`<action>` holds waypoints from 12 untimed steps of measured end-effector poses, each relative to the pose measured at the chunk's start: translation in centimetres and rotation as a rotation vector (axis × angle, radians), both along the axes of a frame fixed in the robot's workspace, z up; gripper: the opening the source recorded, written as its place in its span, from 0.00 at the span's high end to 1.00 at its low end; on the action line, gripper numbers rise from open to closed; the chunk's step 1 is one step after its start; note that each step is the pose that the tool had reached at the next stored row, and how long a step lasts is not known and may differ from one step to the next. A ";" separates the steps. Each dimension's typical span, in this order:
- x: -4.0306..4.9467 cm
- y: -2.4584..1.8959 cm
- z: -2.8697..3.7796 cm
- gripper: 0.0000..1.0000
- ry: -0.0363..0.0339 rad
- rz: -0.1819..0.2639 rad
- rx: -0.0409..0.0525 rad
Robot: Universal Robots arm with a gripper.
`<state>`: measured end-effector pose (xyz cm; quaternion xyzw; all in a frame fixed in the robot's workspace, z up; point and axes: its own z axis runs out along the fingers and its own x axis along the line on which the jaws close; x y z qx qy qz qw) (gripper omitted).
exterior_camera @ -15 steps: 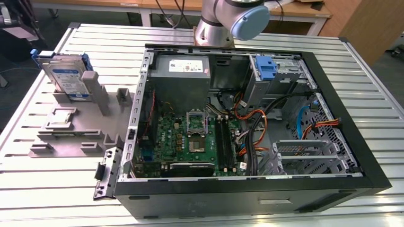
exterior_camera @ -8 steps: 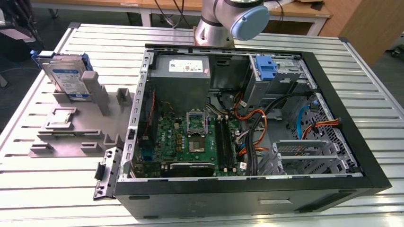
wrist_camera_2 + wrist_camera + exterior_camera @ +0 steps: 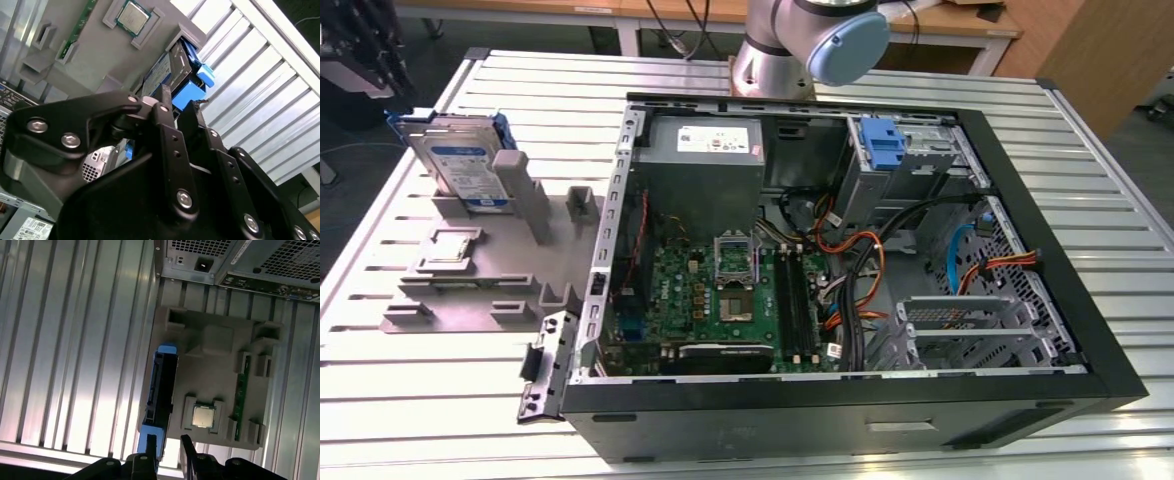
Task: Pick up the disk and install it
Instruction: 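Pick up the disk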
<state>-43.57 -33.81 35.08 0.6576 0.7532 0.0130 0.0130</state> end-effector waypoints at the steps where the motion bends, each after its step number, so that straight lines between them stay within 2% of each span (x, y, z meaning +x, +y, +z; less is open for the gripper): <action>1: 0.05 0.02 0.00 0.65 0.0008 -0.002 -0.0002; 2: 0.09 0.05 -0.02 0.59 0.0022 -0.004 -0.0003; 3: 0.11 0.09 -0.04 0.59 0.0042 -0.008 -0.0003; 4: 0.12 0.10 -0.11 0.53 0.0074 -0.012 -0.0002; 5: 0.12 0.11 -0.20 0.53 0.0119 -0.017 -0.0002; 6: 0.13 0.12 -0.28 0.47 0.0159 -0.022 -0.0003; 10: 0.29 0.12 -0.48 0.47 0.0330 -0.027 -0.0004; 12: 0.30 0.13 -0.67 0.47 0.0332 -0.028 0.0003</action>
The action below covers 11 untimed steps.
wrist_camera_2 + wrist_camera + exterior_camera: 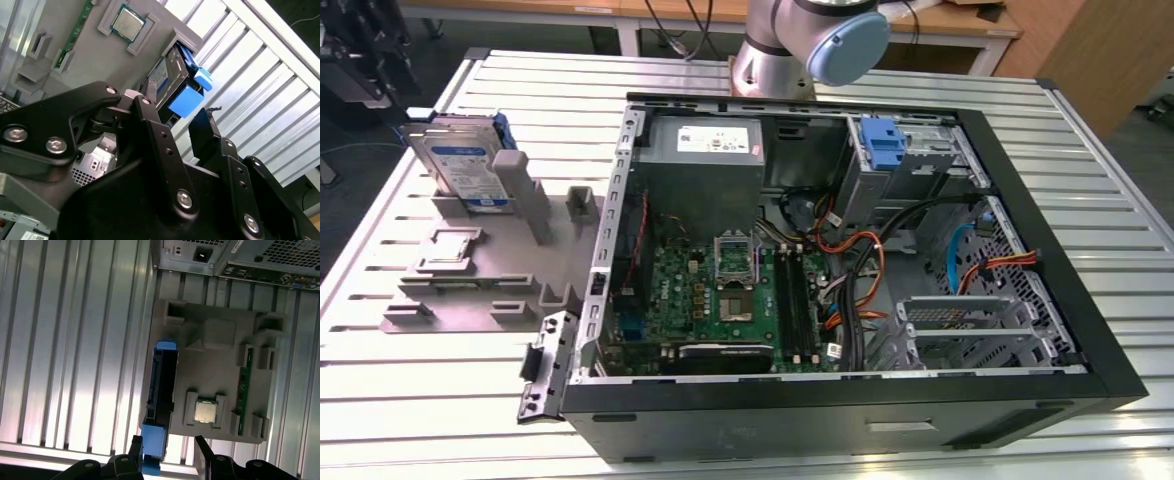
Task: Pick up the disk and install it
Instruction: 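Pick up the disk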
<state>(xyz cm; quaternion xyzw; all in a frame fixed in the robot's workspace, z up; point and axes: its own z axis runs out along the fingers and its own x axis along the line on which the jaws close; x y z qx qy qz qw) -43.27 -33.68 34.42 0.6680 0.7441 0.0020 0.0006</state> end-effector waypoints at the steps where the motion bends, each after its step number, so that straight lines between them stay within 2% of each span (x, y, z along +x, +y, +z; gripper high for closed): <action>1: 0.00 0.00 -0.07 0.47 0.0001 0.000 0.0004; 4: 0.01 0.03 -0.26 0.47 -0.0012 -0.012 0.0008; 11: 0.01 0.04 -0.67 0.45 -0.0014 -0.089 0.0012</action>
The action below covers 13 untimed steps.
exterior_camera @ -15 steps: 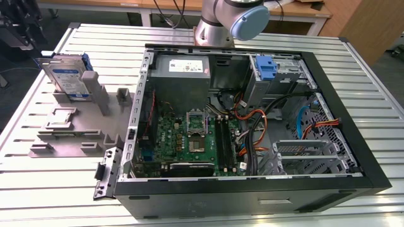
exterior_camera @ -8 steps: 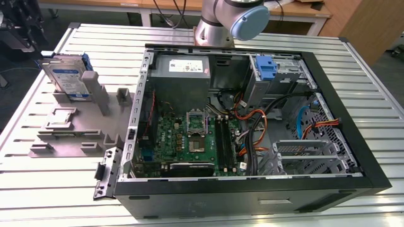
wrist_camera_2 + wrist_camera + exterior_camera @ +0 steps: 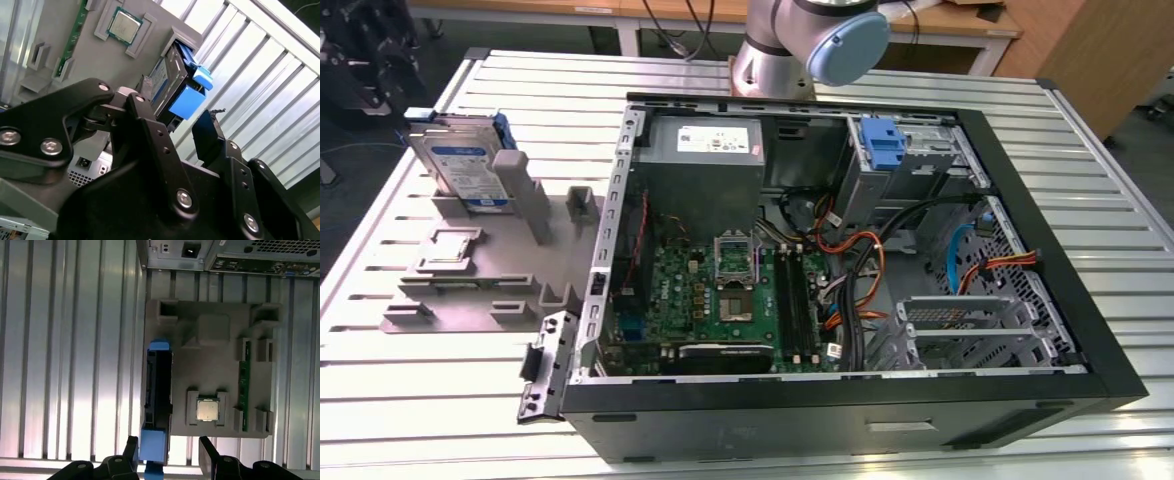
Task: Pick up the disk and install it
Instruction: 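Pick up the disk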
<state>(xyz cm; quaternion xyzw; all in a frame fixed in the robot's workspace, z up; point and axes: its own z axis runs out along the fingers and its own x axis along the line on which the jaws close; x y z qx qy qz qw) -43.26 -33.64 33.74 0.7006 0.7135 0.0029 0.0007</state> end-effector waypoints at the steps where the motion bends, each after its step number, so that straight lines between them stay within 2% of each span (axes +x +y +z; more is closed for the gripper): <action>1: -0.01 0.01 -0.10 0.45 0.0000 -0.006 0.0018; 2: -0.01 0.02 -0.21 0.40 0.0001 -0.012 0.0035; 6: 0.00 0.06 -0.73 0.40 0.0002 -0.040 0.0046; 13: 0.00 0.54 -1.70 0.40 -0.0002 -0.057 0.0047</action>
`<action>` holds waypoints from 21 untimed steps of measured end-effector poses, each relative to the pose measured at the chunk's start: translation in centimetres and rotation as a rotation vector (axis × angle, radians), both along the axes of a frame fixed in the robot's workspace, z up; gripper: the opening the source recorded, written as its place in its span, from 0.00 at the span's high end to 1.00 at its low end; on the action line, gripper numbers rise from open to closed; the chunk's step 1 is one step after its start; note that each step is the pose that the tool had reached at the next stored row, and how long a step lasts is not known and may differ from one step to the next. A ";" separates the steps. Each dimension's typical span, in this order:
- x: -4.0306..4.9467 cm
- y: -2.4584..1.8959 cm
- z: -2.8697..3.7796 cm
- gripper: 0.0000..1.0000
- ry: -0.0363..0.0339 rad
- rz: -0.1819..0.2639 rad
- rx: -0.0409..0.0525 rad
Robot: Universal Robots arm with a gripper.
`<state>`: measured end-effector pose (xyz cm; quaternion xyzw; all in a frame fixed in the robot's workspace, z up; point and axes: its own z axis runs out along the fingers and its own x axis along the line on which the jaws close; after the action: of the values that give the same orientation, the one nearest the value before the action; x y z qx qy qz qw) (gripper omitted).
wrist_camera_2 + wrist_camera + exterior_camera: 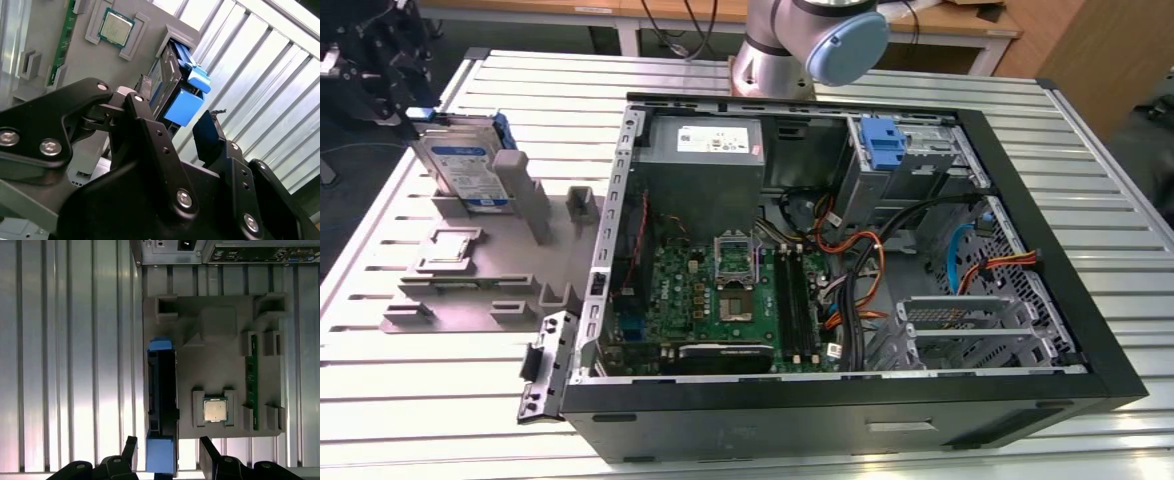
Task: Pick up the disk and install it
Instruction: 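Pick up the disk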
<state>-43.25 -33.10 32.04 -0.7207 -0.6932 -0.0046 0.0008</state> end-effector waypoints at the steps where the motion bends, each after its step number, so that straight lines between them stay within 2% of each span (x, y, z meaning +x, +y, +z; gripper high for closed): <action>1: 0.00 0.00 -0.14 0.40 0.0001 0.000 -0.0001; 10: -0.02 0.05 -1.73 0.40 0.0003 -0.001 -0.0001; 13: -0.03 0.25 -2.11 0.40 0.0003 -0.004 -0.0001; 19: -0.03 0.39 -2.25 0.41 0.0003 -0.015 -0.0001; 20: -0.03 0.39 -2.27 0.48 0.0003 -0.015 -0.0001; 21: -0.03 0.40 -2.35 0.48 0.0003 -0.015 0.0000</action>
<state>-43.29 -32.71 29.70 -0.7258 -0.6879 -0.0045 0.0008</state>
